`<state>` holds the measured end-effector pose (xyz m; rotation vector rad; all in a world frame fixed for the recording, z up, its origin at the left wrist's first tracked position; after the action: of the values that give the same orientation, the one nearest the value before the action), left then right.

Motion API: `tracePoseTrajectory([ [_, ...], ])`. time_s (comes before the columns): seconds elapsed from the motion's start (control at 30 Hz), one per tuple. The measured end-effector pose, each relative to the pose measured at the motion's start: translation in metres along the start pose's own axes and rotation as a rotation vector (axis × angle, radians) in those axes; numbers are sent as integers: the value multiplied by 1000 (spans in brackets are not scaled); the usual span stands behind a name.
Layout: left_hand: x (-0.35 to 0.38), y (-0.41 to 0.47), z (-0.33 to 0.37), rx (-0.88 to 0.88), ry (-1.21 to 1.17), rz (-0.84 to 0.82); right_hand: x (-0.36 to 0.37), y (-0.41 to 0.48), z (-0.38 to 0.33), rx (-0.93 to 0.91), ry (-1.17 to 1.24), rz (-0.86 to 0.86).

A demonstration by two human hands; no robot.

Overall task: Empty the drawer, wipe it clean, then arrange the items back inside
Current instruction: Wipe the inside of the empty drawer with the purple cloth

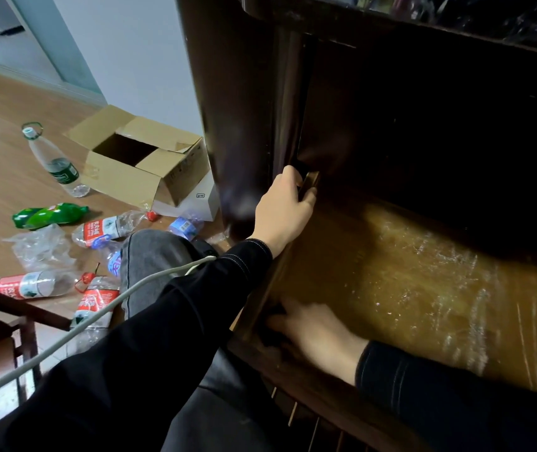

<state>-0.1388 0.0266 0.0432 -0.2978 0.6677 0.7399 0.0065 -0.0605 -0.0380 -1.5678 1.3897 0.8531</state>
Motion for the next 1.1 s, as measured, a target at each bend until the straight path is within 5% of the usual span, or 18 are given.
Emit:
tracePoseTrajectory([
  [0.13, -2, -1, 0, -6, -6, 0, -25, 1, 36, 147, -79, 193],
  [0.3, -1, -1, 0, -4, -8, -8, 1, -5, -4, -23, 50, 26],
  [0.43, -2, 0, 0, -6, -7, 5, -27, 0, 27, 96, -78, 160],
  [0.6, -2, -2, 2, 6, -2, -6, -5, -6, -8, -95, -25, -73],
  [0.77, -2, -1, 1, 3, -8, 3, -25, 4, 10, 34, -154, 9],
  [0.9, -1, -1, 1, 8, -4, 0, -6, -7, -12, -29, -57, -40],
  [1.1, 2, 1, 0, 23, 8, 20, -1, -67, 4, -15, -248, -208],
])
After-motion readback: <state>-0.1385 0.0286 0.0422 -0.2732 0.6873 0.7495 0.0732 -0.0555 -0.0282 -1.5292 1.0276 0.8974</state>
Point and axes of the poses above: each hand's wrist, its own y-axis towards the middle knuckle, its own x-axis out of the palm, z = x × y, the point moved 6 cm from there along y, towards the middle knuckle, and after that the axes turned 13 degrees about -x, right-handed, at the moved point
